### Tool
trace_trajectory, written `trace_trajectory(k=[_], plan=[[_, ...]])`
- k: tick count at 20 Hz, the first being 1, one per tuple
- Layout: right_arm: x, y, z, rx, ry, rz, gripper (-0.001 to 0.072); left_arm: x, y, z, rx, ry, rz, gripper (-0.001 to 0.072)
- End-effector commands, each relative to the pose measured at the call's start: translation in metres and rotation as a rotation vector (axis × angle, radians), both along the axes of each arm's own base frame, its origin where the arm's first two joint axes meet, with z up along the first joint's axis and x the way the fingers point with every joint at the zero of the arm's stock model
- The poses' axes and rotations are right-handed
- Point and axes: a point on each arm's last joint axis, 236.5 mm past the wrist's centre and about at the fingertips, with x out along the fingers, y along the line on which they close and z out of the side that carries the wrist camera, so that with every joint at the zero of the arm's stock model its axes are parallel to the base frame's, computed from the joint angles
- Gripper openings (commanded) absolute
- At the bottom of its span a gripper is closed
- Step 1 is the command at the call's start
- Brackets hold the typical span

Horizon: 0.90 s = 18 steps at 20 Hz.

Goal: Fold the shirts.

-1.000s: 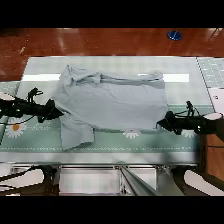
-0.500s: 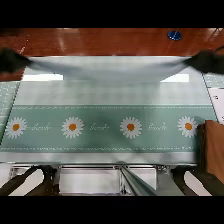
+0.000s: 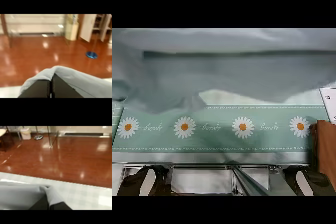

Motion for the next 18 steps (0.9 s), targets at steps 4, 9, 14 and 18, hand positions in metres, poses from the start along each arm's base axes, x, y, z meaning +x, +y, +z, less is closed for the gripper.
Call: trace_trajectory(k=[4, 9, 14, 18], plan=[[-0.024, -0.022, -0.029, -0.041, 0.126, -0.108, 0.0018, -0.03, 0.006, -0.024, 0.047, 0.077, 0.049, 0.0016], [0.027, -0.03, -0.1, -0.029, 0.382, -0.076, 0.0018, 0.037, 0.019, -0.127, -0.031, 0.455, 0.035, 0.0016], [0.135, -0.044, -0.198, 0.044, 0.592, -0.047, 0.0018, 0.134, 0.023, -0.261, -0.139, 0.842, -0.03, 0.0016], [0.229, -0.036, -0.274, 0.195, 0.672, 0.017, 0.0018, 0.232, 0.006, -0.347, -0.236, 0.92, -0.062, 0.0016]])
